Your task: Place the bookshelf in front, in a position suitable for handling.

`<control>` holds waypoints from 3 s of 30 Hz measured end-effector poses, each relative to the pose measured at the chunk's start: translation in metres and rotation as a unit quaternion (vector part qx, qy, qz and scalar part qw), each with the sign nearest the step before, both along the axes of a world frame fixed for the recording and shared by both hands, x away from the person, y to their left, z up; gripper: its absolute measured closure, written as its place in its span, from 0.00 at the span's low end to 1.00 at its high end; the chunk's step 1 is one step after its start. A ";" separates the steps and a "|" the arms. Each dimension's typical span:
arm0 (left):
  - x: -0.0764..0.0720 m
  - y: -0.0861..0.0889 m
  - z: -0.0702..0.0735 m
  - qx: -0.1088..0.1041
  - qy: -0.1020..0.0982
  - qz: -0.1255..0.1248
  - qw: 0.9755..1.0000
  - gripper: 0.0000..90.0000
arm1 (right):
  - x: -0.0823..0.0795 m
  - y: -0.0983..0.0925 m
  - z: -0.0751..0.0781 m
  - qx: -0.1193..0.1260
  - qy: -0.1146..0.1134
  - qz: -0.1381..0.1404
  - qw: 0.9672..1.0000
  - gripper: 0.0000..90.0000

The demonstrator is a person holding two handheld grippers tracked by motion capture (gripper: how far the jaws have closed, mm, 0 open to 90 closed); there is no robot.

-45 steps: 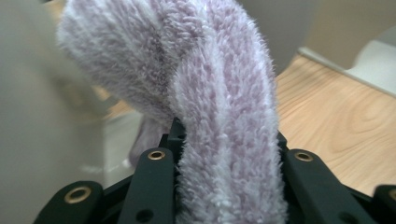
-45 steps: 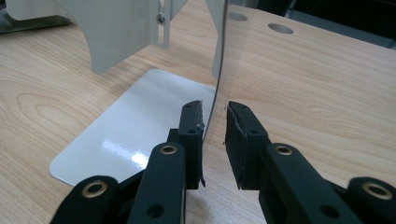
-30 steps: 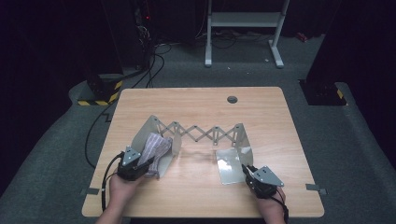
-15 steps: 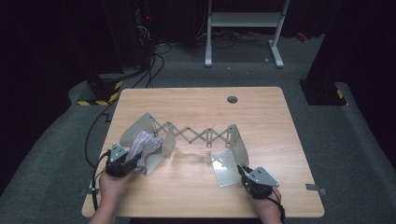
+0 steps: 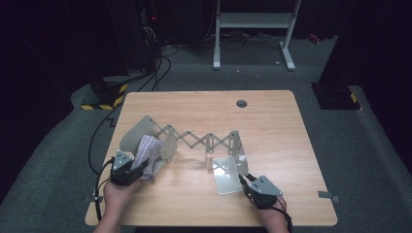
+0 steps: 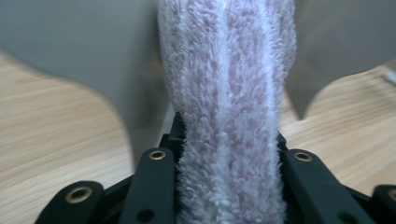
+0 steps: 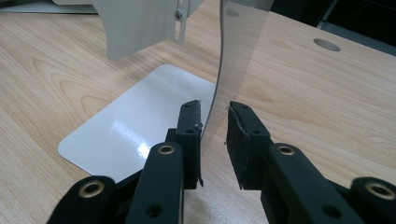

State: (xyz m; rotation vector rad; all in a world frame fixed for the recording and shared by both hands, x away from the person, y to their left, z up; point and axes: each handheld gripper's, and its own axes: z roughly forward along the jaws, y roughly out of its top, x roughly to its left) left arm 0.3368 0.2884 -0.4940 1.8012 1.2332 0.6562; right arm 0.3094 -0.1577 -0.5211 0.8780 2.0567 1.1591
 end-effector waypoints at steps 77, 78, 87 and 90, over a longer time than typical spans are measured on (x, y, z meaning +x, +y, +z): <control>-0.009 -0.072 0.000 0.010 -0.031 -0.050 0.998 0.74 | -0.007 0.016 0.000 0.015 0.007 0.039 0.999 0.73; -0.009 -0.071 0.000 0.009 -0.030 -0.049 0.998 0.74 | -0.007 0.015 0.000 0.017 0.007 0.039 0.999 0.72; -0.002 -0.051 0.000 0.007 -0.028 -0.014 0.999 0.74 | -0.009 0.002 0.004 0.027 0.004 0.028 0.999 0.70; 0.000 -0.043 0.000 0.003 -0.027 -0.002 1.000 0.74 | -0.009 -0.001 0.004 0.029 0.004 0.025 0.999 0.70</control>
